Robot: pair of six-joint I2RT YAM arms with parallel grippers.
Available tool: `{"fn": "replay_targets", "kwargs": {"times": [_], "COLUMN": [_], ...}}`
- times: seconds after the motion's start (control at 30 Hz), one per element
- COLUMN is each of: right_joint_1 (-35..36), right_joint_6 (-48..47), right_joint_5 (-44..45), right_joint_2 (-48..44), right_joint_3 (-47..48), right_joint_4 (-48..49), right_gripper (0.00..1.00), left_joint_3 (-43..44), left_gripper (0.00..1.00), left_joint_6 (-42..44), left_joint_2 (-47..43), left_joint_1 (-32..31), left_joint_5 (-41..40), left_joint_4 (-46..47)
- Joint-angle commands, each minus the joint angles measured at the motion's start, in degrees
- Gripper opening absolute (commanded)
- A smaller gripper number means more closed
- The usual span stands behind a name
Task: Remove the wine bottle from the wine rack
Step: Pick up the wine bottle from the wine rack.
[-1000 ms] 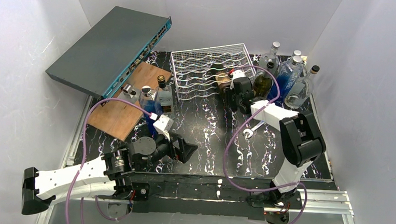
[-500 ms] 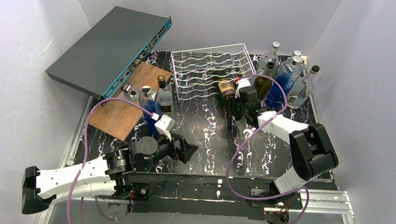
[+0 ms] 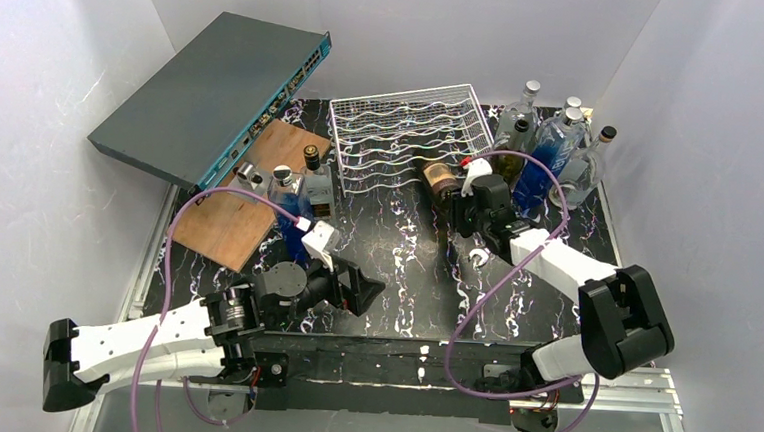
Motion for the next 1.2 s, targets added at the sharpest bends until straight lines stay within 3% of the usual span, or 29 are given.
{"fn": "replay_targets", "kwargs": {"times": [0.0,0.7,1.17], "right_joint_1": [0.2,0.2,0.2], "right_joint_6": [-1.3,-2.6,-4.8], "right_joint_5": [-1.7,-3.7,-5.0], "right_joint_2": [-4.2,-11.6,-15.7], "right_joint_3": [-0.3,0.1,0.4], "right_joint_4": [1.8,-9.4,-16.0], "right_gripper": [0.01,0.01,0.01], "left_joint_3": [2.9,5.5,7.1], "left_gripper": [0.98,0.98,0.98], "left_joint_6": [0.8,5.4,18.0], "left_joint_2": [0.0,3.6,7.4], "left_joint_1": [0.2,0.2,0.2], "left_joint_5": [0.6,3.3,11.0], "left_joint_4": [0.6,0.7,1.3]}}
